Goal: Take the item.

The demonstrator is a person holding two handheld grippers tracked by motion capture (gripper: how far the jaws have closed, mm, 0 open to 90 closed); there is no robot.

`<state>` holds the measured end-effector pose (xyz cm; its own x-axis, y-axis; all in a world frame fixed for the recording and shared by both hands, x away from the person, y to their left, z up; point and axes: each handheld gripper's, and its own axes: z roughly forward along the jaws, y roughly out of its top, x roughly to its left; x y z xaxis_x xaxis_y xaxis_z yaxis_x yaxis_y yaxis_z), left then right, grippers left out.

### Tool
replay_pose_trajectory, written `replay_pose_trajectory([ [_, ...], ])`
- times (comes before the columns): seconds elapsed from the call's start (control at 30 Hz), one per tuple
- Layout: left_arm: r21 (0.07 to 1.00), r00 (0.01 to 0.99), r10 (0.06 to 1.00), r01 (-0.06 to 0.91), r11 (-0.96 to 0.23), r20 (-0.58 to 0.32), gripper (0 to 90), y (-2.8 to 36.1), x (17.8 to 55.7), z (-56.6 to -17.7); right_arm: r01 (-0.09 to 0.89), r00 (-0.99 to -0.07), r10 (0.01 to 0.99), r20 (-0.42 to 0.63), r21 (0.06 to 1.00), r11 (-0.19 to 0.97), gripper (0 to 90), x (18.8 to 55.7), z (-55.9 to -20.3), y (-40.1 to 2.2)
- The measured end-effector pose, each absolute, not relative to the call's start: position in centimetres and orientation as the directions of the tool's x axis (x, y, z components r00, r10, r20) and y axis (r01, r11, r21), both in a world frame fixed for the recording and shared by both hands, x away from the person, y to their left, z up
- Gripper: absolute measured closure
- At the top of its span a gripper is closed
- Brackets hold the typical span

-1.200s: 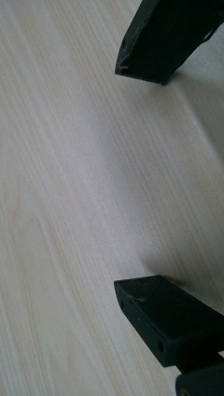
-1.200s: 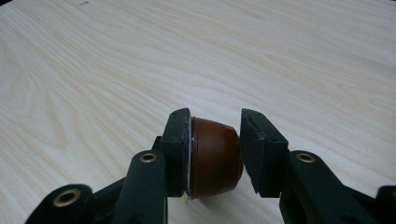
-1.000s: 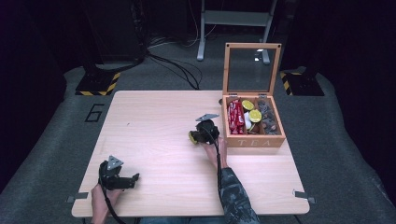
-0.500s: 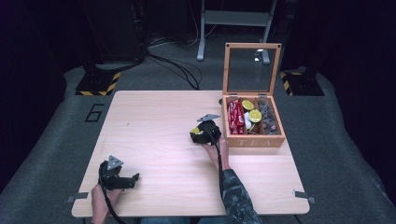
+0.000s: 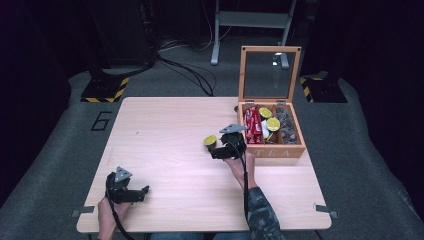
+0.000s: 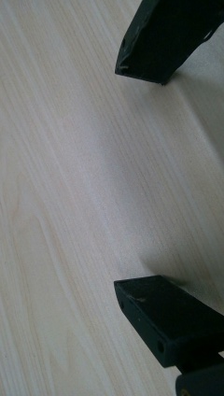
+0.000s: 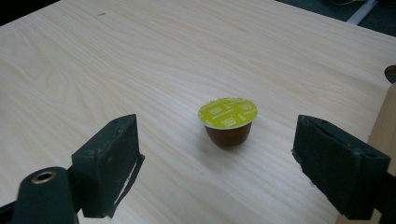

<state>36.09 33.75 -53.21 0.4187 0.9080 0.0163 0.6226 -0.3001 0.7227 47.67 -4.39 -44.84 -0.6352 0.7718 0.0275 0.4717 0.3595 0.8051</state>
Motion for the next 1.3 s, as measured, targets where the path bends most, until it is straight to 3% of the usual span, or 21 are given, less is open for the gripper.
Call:
replay_pose_trajectory([
  [0.6, 0.722, 0.420, 0.907, 0.623, -0.301, 0.015, 0.6, 33.7, 36.1, -53.2, 0.416, -0.616, 0.787, -0.039, 0.832, 0.367, 6.3, 41.0, -43.1, -9.2],
  [1.3, 0.722, 0.420, 0.908, 0.623, -0.300, 0.016, 0.6, 33.7, 36.1, -53.2, 0.517, -0.380, 0.924, -0.033, 0.821, 0.241, 6.4, 36.7, -46.9, -19.6],
])
